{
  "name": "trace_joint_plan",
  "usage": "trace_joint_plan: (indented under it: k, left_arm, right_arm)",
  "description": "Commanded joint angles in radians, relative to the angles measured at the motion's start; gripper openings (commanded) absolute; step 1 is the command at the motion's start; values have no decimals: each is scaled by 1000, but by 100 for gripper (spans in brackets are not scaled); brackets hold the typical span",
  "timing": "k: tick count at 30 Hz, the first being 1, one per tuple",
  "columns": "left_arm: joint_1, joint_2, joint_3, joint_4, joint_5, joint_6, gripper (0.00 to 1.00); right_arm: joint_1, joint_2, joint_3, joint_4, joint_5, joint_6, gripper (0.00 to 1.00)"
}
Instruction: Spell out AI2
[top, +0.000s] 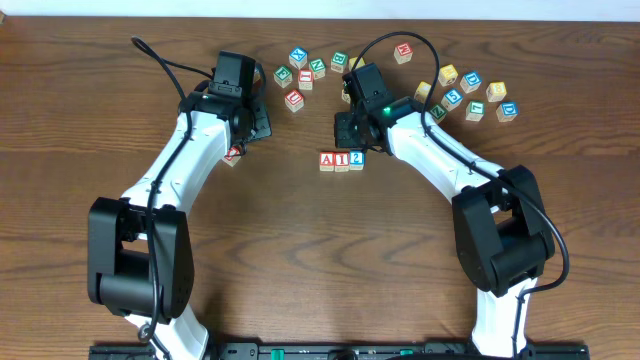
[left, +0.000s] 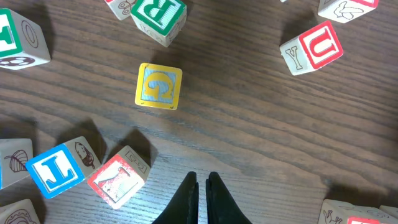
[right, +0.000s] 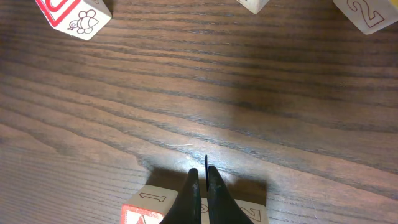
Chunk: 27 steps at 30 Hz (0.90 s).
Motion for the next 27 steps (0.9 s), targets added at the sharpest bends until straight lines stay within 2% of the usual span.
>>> trace_joint_plan:
  k: [1, 27]
  left_arm:
    - [0, -6, 9, -4, -14, 8, 7]
    - [0, -6, 9, 11, -13, 8, 7]
  right_arm:
    - [1, -31, 15, -2, -2, 16, 1]
    - [12, -26, -14, -7, 59, 12, 1]
